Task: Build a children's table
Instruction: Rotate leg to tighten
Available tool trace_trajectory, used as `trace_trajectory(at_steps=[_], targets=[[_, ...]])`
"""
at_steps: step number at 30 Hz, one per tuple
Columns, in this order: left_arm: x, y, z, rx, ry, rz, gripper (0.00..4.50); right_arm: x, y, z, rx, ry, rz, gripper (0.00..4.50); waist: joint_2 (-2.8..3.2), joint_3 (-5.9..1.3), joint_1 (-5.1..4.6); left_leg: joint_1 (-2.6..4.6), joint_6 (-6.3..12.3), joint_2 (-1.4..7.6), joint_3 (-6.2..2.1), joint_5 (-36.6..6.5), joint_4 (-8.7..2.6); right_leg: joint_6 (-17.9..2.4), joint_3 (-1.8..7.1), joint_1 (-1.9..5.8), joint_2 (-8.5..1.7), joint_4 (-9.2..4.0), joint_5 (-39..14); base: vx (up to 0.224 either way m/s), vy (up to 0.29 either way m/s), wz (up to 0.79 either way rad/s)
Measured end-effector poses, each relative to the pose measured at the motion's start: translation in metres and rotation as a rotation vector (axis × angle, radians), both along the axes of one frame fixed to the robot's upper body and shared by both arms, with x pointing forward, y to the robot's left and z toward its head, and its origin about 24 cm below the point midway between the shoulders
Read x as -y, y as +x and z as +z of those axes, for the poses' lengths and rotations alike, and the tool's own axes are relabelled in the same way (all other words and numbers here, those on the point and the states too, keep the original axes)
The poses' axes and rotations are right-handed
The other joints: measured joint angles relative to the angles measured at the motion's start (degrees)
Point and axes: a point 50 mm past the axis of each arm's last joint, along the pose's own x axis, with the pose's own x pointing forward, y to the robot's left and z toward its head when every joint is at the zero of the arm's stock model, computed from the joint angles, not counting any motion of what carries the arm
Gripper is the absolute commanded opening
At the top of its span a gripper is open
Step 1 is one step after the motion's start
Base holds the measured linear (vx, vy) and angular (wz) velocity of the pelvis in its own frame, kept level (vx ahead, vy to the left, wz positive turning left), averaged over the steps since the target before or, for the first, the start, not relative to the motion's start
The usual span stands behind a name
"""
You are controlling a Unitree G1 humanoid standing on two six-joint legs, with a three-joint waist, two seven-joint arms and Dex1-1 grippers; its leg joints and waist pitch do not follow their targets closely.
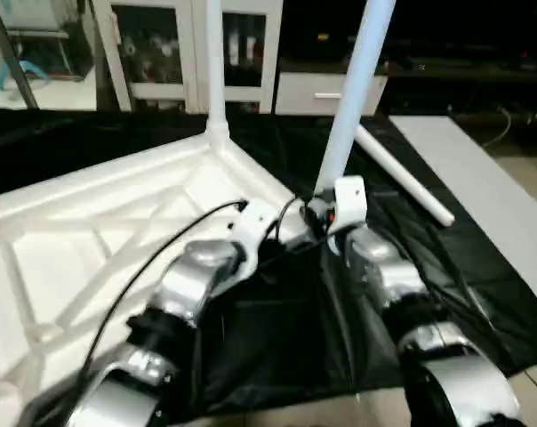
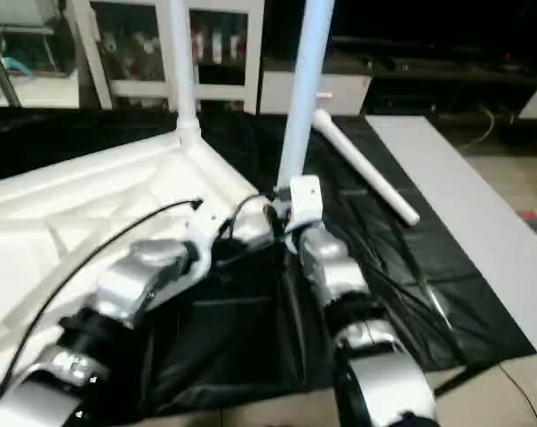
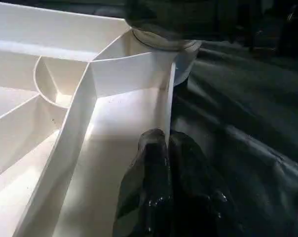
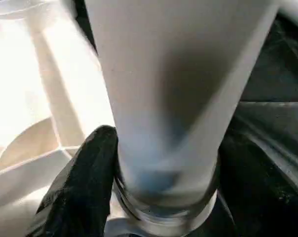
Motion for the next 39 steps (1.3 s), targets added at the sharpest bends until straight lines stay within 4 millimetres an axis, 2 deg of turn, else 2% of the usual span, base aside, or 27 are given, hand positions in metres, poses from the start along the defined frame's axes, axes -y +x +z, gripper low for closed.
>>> trace_trajectory(at_steps=[4, 8, 9, 11, 17, 23, 24, 27, 33, 39], targets=[[0.000, 0.001, 0.002, 0.012, 0.002, 0.003, 0.00, -0.002, 0.002, 0.001, 0.016, 0.004, -0.009, 2.65, -0.14, -0.09, 0.13, -0.02, 0.19, 0.00, 0.09, 0.0, -0.01, -0.1, 0.02, -0.03, -0.05, 0.03, 1.1, 0.000, 0.000, 0.00], [-0.003, 0.002, 0.005, 0.033, 0.004, -0.001, 0.00, -0.003, 0.003, 0.004, 0.069, 0.009, 0.015, 2.65, -0.10, -0.11, 0.52, -0.16, 0.21, 0.04, 0.13, 0.0, -0.23, 0.1, 0.01, -0.51, -0.06, 0.41, 1.5, 0.000, 0.000, 0.00], [-0.003, 0.002, 0.006, 0.036, 0.003, -0.005, 0.00, -0.002, 0.002, 0.004, 0.082, 0.014, 0.020, 2.99, -0.10, -0.11, 0.68, -0.28, 0.21, 0.07, 0.15, 0.0, -0.24, 0.1, 0.01, -0.71, -0.05, 0.58, 1.5, 0.000, 0.000, 0.00], [-0.004, 0.002, 0.007, 0.042, 0.003, -0.013, 0.00, -0.001, 0.002, 0.004, 0.099, 0.023, 0.029, 3.34, -0.10, -0.11, 1.03, -0.38, 0.19, 0.15, 0.27, 0.0, -0.26, 0.1, 0.03, -1.00, -0.03, 0.97, 1.3, 0.000, 0.000, 0.00], [-0.012, -0.001, 0.011, 0.063, 0.038, -0.091, 0.00, 0.007, -0.008, 0.002, 0.139, 0.062, 0.145, 3.83, 0.00, -0.03, 1.26, -0.40, 0.18, 0.35, 0.57, 0.0, -0.34, 0.1, 0.10, -1.21, 0.08, 1.01, 1.3, 0.000, 0.000, 0.00], [-0.033, -0.019, 0.014, 0.040, 0.066, -0.272, 0.00, 0.024, -0.024, 0.007, 0.170, 0.021, 0.385, 4.28, 0.03, 0.00, 1.75, -0.67, 0.19, 0.36, 0.67, 0.0, -0.39, 0.1, 0.11, -1.46, 0.07, 0.96, 1.3, 0.000, 0.000, 0.00], [-0.038, -0.023, 0.015, 0.039, 0.073, -0.330, 0.00, 0.028, -0.030, 0.011, 0.175, 0.003, 0.479, 4.44, 0.04, 0.00, 2.10, -0.74, 0.19, 0.36, 0.66, 0.0, -0.40, 0.1, 0.11, -1.49, 0.07, 0.94, 1.3, 0.000, 0.000, 0.00], [-0.049, -0.034, 0.014, 0.032, 0.073, -0.441, 0.00, 0.035, -0.044, 0.012, 0.159, -0.028, 0.650, 4.44, 0.05, 0.01, 2.96, -0.66, 0.18, 0.38, 0.75, 0.0, -0.39, 0.1, 0.11, -1.42, 0.03, 0.95, 1.3, 0.000, 0.000, 0.00], [-0.069, -0.055, 0.015, -0.060, 0.064, -0.620, 0.00, 0.053, -0.078, 0.015, 0.085, -0.097, 0.952, 4.44, 0.06, 0.06, 3.69, -0.40, 0.18, 0.36, 0.83, 0.0, -0.38, 0.5, 0.14, -1.09, -0.07, 0.88, 1.0, 0.000, 0.000, 0.00], [-0.072, -0.062, 0.017, -0.101, 0.066, -0.692, 0.00, 0.060, -0.091, 0.017, 0.013, -0.111, 1.064, 4.44, 0.05, 0.07, 3.71, -0.24, 0.17, 0.37, 0.84, 0.0, -0.38, 0.5, 0.16, -0.99, -0.07, 0.96, 1.0, 0.000, 0.000, 0.00]])
